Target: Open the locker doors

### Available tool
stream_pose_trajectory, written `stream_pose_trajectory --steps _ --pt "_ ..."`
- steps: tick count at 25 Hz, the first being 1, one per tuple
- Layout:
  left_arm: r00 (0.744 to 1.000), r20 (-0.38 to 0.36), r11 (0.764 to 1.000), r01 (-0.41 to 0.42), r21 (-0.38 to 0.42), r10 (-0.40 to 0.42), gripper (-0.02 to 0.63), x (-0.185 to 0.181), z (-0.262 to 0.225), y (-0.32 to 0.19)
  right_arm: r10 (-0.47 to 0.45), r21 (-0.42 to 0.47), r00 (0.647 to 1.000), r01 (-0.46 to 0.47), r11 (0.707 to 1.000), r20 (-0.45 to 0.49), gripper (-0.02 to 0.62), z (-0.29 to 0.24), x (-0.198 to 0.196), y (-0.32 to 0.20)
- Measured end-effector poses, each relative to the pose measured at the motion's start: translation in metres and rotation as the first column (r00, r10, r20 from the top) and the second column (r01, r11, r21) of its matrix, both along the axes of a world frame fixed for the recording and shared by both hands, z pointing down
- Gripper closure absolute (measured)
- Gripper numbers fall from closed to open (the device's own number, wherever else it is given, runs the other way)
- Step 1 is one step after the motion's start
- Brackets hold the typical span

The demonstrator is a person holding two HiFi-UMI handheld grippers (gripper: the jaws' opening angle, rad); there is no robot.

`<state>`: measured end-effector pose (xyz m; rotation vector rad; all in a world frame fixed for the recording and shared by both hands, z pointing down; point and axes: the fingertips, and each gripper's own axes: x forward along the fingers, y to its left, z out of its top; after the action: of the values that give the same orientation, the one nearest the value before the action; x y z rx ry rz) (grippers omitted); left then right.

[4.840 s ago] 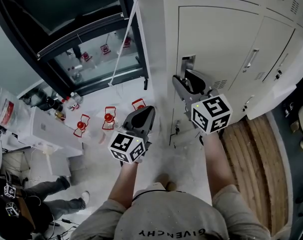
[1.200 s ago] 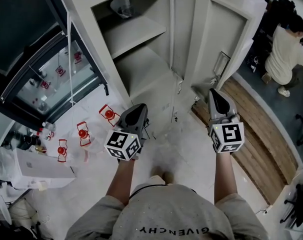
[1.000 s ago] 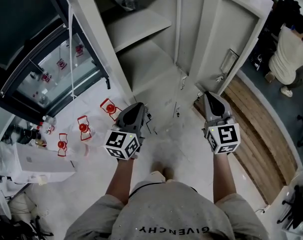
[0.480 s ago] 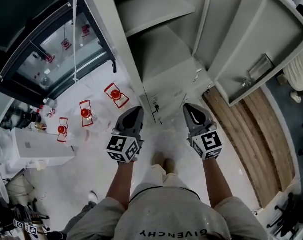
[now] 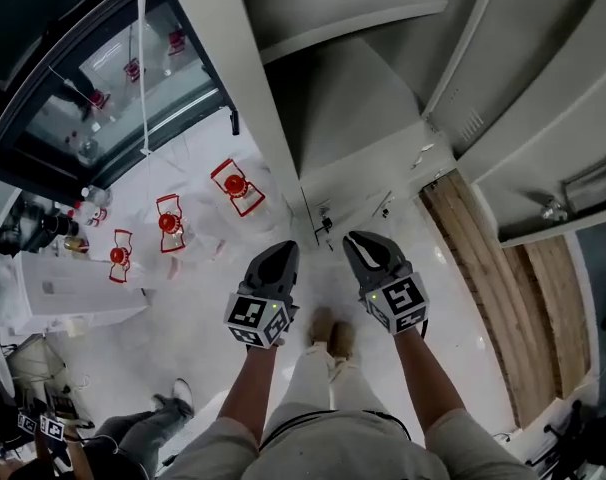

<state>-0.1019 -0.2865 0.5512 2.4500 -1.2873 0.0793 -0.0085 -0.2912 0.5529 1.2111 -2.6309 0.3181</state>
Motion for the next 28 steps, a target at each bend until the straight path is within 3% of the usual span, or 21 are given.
stream_pose_trajectory --steps 15,28 --pt "0.999 -0.045 0.999 0.025 -0.047 -0.027 0.607 0.003 0.097 -0.035 -0.092 -0.092 0.994 0.086 0.992 -0.059 0.459 0.129 -0.055 -0.068" --pt "0.998 -0.049 0.998 0.037 -0.059 -0.04 0.607 -0.005 0.113 -0.03 -0.117 -0.059 0.991 0.113 0.992 -0.067 0.444 0.137 -0.073 -0.082"
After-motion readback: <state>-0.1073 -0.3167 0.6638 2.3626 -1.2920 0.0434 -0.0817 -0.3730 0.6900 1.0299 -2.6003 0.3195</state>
